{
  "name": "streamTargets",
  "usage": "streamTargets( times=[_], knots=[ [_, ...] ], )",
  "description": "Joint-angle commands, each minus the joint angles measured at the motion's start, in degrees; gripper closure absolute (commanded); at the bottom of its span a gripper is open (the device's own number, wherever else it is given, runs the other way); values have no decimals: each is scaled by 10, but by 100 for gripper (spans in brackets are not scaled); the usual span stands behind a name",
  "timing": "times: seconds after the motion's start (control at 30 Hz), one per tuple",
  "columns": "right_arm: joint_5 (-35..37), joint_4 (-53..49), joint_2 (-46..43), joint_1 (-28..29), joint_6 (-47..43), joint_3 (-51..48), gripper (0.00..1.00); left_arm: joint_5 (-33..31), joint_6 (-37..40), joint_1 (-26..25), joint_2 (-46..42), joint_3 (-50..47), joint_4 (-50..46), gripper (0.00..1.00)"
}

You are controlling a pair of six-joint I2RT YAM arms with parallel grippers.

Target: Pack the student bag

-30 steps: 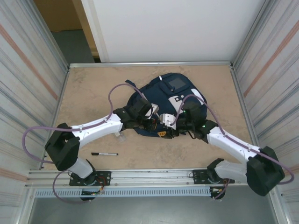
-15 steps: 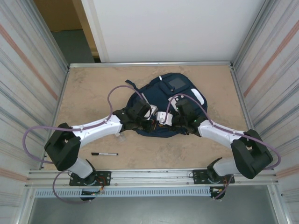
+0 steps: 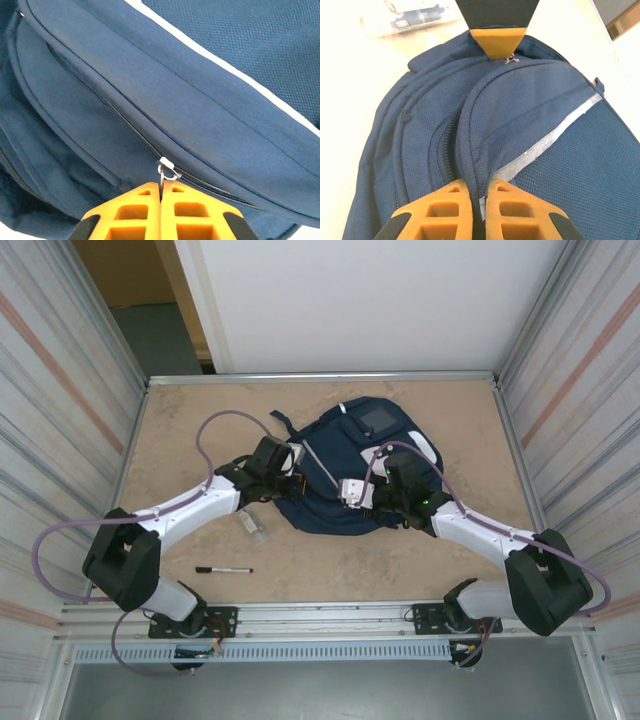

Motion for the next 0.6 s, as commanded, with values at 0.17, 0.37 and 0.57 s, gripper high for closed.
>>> streamTargets(
  times=[0.17, 0.37, 0.57],
  knots=[
    [-86, -98, -46, 3, 86, 23, 72, 57, 10, -29, -62, -59, 54, 100],
    [-24, -37, -55, 37, 192, 13, 64, 62, -33, -81, -85, -55, 57, 100],
    [110, 4, -38, 74, 242, -2, 56, 75, -73, -117, -70, -26, 67, 100]
  ],
)
